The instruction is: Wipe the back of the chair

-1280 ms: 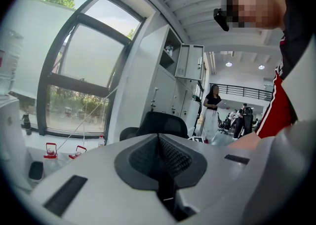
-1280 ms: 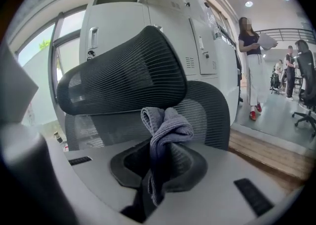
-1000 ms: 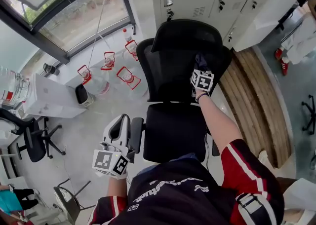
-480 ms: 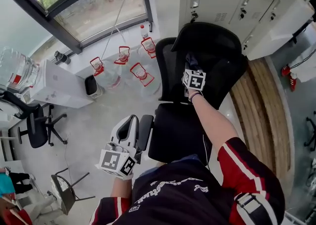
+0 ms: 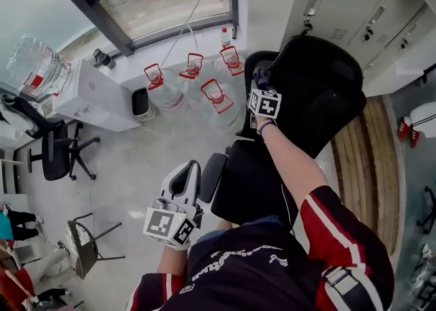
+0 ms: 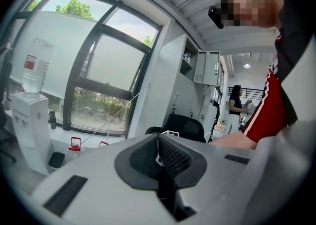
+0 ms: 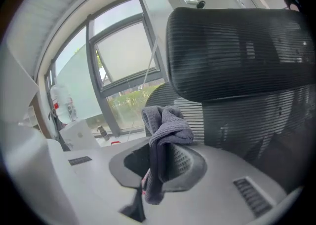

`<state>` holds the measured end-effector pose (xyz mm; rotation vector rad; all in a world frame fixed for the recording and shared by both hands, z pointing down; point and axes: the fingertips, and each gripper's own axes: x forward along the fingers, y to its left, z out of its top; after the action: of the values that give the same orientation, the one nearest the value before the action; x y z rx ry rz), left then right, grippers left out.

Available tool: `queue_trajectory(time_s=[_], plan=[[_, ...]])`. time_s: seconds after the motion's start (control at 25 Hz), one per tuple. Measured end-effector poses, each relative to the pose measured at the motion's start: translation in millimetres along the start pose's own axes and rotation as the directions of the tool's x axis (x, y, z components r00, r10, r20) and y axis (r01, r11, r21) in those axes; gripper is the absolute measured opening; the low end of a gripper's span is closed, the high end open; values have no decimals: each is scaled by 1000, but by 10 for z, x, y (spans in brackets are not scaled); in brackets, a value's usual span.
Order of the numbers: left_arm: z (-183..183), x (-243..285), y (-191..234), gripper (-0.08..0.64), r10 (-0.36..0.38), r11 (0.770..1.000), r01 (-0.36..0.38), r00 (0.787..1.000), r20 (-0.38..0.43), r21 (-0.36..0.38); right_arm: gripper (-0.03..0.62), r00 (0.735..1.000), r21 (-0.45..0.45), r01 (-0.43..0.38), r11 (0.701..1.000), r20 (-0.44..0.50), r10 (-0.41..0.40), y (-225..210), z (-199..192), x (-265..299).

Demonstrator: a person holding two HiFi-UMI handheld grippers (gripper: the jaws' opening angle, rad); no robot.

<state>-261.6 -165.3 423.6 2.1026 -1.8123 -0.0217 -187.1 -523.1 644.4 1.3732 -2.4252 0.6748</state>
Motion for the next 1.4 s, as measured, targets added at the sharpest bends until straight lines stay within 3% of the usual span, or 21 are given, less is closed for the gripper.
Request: queue_trajectory(time_s=[0.12,0.32,0.48,0.76,1.08,1.4], plan=[[14,-64,73,26,16,1000,-16,1000,4,-2,63,999,1,-41,999,-15,41,228,13,89],[56,-110,101,26,15,1000,-15,1000,5,5,63,978,4,-208,978,-17,208,635,32,89],[72,-55,-12,25,-20,1000,20,1000,6,14,63,965,-10,-262,965,21,263,670,143,-139],[233,65,-443,26,-138,989,136,990,19,62,63,973,7,-223,975,66,222,225,310,-719],[226,210,-1073,26,-290,951,289,957,-3,107,63,982,-7,-172,985,80,172,-390,197,-1492],[84,379,-1642,26,-398,910,399,917,-33,109,63,997,100,8,995,71,-15,-1549,-337,-2223]])
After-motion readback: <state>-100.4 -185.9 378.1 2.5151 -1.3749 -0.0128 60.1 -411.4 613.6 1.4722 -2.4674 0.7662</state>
